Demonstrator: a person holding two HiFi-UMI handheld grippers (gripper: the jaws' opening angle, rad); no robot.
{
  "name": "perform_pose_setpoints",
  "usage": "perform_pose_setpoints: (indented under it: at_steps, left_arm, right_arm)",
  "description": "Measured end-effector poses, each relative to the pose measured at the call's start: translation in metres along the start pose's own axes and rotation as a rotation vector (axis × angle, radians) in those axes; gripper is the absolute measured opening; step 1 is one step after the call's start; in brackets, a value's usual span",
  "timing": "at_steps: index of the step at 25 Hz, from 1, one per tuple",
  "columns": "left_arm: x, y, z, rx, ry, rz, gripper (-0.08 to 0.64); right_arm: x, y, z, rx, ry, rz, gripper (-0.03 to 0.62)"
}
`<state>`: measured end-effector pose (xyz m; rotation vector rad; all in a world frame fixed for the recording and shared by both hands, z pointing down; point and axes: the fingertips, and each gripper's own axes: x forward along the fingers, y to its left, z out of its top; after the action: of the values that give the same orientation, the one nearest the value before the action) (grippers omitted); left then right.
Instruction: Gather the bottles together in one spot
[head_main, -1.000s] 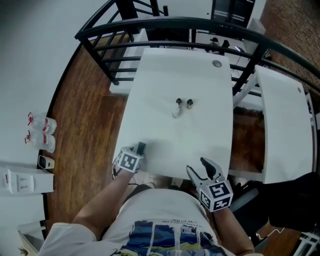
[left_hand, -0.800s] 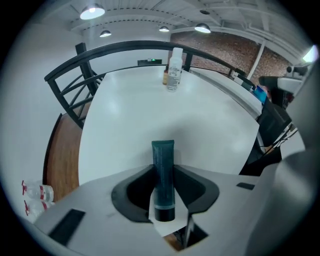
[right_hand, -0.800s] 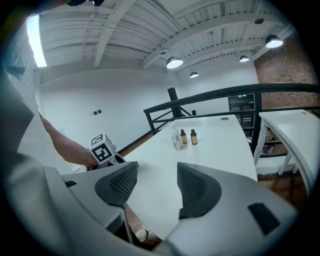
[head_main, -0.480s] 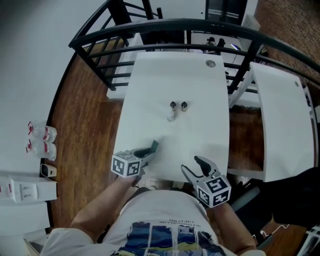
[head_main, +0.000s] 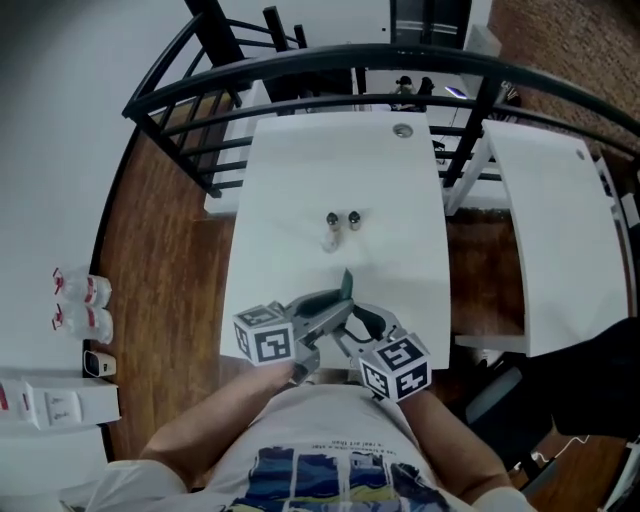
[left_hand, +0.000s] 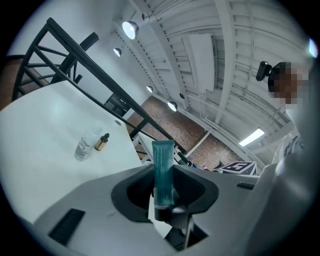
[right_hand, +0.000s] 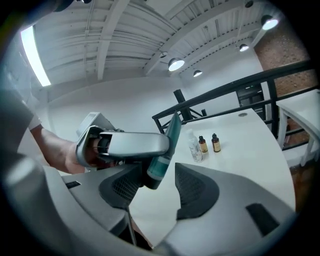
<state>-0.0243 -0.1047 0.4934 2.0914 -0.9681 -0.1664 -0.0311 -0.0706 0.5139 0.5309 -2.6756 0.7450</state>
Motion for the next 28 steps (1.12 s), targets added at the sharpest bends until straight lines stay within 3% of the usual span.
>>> perform_pose_setpoints:
  at_steps: [3,6,8,10,13,15,19,22,23,24,28]
  left_arm:
    - [0.003,-0.005,-0.003,0.033,0.014,-0.009,0.124]
    - [0.002,-0.010,-0.002,0.114,0.042,-0.023,0.126]
    - [0.000,-0.014,0.002,0.144,0.055,-0.042,0.125]
    - [-0.002,-0.017,0.008,0.173,0.071,-0.048,0.190]
    - [-0.001,-0.017,0.016,0.231,0.134,-0.022,0.190]
    - [0.000,-0.017,0.018,0.226,0.185,-0.006,0.190]
    - [0.002,-0.027,0.024,0.119,0.221,-0.022,0.190]
    - [0.003,-0.026,0.020,0.078,0.277,0.008,0.188]
    - [0.003,-0.024,0.018,0.085,0.301,0.024,0.143]
    - [0.003,-0.022,0.017,0.099,0.325,0.036,0.103]
    - [0.007,-0.021,0.016,0.188,0.401,0.043,0.081]
  right_arm:
    - [0.000,-0.004,0.002,-0.013,-0.004,-0.021,0.179]
    - [-0.006,-0.018,0.001,-0.055,0.013,-0.085,0.128]
    - [-0.010,-0.028,-0.001,-0.085,0.026,-0.132,0.127]
    - [-0.014,-0.036,-0.003,-0.134,0.036,-0.180,0.127]
    - [-0.020,-0.041,0.000,-0.257,0.040,-0.259,0.127]
    - [-0.024,-0.043,0.002,-0.393,0.052,-0.328,0.127]
    - [-0.026,-0.042,0.003,-0.647,0.093,-0.457,0.127]
    - [-0.030,-0.042,0.002,-0.738,0.108,-0.518,0.127]
    - [-0.032,-0.041,0.003,-0.764,0.112,-0.535,0.127]
    - [-0.034,-0.040,0.003,-0.789,0.116,-0.550,0.127]
    - [-0.039,-0.044,0.007,-0.834,0.101,-0.579,0.126]
